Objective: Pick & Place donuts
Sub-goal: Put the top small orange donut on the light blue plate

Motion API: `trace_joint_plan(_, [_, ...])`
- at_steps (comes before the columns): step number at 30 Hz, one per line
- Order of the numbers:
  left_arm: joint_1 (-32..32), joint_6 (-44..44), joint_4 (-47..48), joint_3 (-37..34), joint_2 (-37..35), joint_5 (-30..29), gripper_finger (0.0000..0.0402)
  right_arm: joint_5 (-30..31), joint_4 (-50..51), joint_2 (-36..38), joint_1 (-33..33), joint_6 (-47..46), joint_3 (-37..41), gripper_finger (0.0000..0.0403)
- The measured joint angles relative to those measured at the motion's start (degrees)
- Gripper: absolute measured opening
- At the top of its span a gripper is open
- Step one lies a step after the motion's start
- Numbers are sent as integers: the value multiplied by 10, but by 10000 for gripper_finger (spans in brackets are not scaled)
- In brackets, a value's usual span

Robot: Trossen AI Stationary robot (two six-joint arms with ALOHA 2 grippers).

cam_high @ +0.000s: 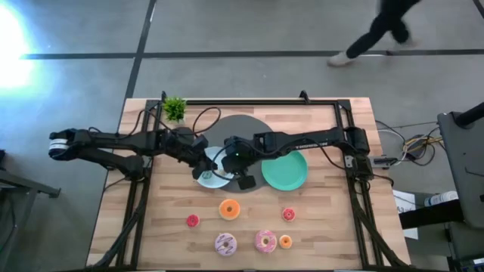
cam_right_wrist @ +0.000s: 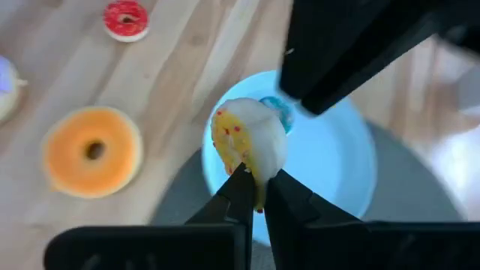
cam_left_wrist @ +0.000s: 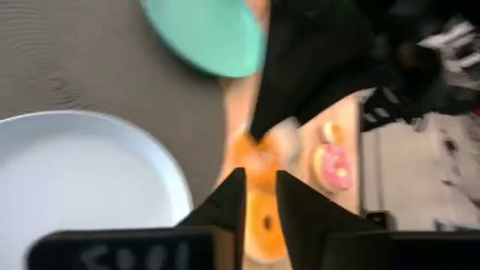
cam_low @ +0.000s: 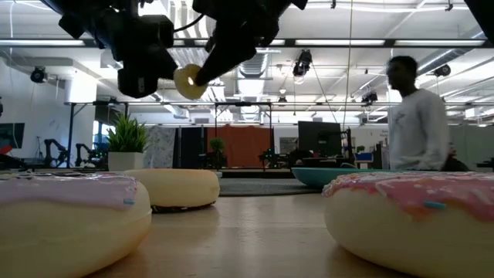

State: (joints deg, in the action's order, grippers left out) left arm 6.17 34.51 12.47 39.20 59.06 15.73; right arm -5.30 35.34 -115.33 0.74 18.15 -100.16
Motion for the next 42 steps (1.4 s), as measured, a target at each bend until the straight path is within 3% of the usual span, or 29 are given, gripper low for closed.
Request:
trace_joint_plan(5, [-1,2,54,0,-17,-20,115,-77,22,-6,-29,-109,3,14])
trace_joint_plan(8, [-22,8,77,0,-43,-48,133,-121,15,-29,-54,-200,3,14])
trace_joint_plan(12, [-93,32,105,0,-93,-160,135,-194,-2,-75,-76,-299,1,14])
trace_joint_plan(19, [-238,91,112,0,-150,-368,128,-203,5,-142,-74,-345,-45,13])
trace_joint_plan(22, [-270,112,121,0,-154,-424,127,-203,12,-168,-75,-364,-85,13])
trace_joint_plan(26, [-286,140,129,0,-151,-437,127,-203,63,-212,-73,-377,-153,22])
trace_joint_plan(33, [-289,149,136,0,-146,-437,127,-196,160,-269,-61,-357,-242,93])
trace_joint_plan(39, [-293,151,156,0,-147,-438,127,-77,178,-254,-56,-315,-268,145])
trace_joint_plan(42, [-297,153,158,0,-147,-437,127,-72,191,-254,-57,-303,-271,162])
